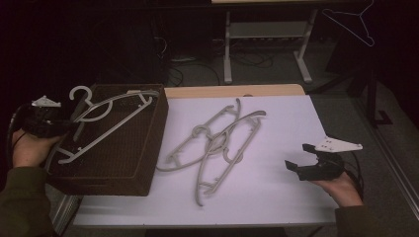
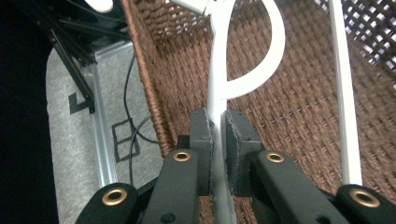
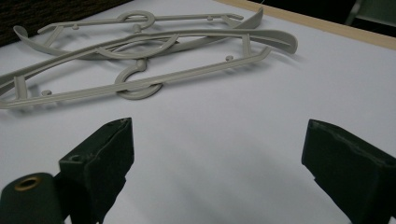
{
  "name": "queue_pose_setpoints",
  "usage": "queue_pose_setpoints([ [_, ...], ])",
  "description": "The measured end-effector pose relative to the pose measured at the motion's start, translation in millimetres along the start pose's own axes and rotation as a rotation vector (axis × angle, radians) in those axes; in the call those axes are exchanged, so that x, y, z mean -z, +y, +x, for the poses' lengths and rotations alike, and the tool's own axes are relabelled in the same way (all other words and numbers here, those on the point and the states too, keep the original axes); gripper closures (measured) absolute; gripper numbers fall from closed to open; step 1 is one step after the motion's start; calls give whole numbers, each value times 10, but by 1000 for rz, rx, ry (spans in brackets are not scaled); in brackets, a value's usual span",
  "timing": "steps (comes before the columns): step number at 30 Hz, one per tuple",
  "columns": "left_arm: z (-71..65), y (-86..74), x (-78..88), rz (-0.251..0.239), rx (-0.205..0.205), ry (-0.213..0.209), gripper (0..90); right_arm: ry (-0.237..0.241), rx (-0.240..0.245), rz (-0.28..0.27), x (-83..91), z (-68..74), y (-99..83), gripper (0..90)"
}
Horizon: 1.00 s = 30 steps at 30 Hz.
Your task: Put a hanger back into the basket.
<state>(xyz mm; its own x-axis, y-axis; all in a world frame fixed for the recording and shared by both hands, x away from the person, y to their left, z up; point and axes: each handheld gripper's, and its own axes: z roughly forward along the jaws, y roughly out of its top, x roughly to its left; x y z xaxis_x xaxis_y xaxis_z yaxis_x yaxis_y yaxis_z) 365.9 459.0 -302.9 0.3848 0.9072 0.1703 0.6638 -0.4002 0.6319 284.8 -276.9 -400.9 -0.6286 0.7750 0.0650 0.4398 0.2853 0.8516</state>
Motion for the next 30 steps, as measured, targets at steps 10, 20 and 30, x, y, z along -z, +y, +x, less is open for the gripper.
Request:
queue_pose_setpoints([
  [10, -66, -62, -181, 38, -9, -6, 822, 3, 2, 0, 2, -8, -3, 89],
  [20, -145, -46, -314, 58, -12, -26, 819, 7, 5, 1, 0, -3, -2, 89],
  [30, -154, -35, -256, -11, 19, -52, 558, 13, 10, -1, 8, 2, 8, 89],
])
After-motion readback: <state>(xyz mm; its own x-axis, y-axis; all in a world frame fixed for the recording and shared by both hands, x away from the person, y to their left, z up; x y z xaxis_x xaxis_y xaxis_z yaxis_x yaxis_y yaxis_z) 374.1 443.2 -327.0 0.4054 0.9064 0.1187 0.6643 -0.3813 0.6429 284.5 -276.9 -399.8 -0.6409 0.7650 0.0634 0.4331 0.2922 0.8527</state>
